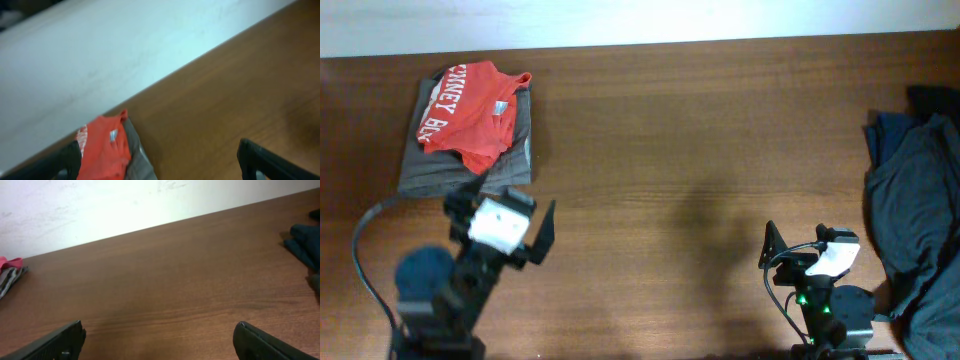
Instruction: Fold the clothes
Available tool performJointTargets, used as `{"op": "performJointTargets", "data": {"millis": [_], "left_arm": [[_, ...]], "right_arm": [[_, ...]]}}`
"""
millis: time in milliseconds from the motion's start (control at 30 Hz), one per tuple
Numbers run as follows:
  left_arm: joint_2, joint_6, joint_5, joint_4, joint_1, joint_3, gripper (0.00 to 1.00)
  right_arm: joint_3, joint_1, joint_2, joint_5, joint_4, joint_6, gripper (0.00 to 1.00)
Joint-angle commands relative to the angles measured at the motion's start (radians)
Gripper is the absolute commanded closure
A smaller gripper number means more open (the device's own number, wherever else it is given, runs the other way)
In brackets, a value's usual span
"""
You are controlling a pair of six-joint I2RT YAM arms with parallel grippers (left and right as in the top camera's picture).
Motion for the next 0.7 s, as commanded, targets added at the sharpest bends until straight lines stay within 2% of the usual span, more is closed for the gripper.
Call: {"op": "performJointTargets", "data": {"millis": [0,100,300,567,667], "left_arm": [[-0.203,0.007,-0.004,0.078,0.003,-0.190,0.01],[-0.323,0.006,-0.021,0.114,0.006,-0.291,0.01],[-0.552,-0.096,-0.086,0.204,0.006,-0.494,0.01],[-0.563,-0.095,-0.108,0.472,0.011,-0.728,0.01],[-0.563,-0.095,-0.108,0.397,0.010,-0.724,0.01]], "right_arm": [[-0.006,-0.007,-0.007,-0.005,-0.002,0.004,0.01],[-0.006,-0.007,-0.007,-0.005,-0.002,0.004,0.01],[-0.006,-0.007,-0.007,-0.005,-0.002,0.004,0.01],[-0.006,-0.007,-0.007,-0.005,-0.002,0.004,0.01],[-0.006,-0.007,-0.007,-0.005,-0.002,0.004,0.01]]}}
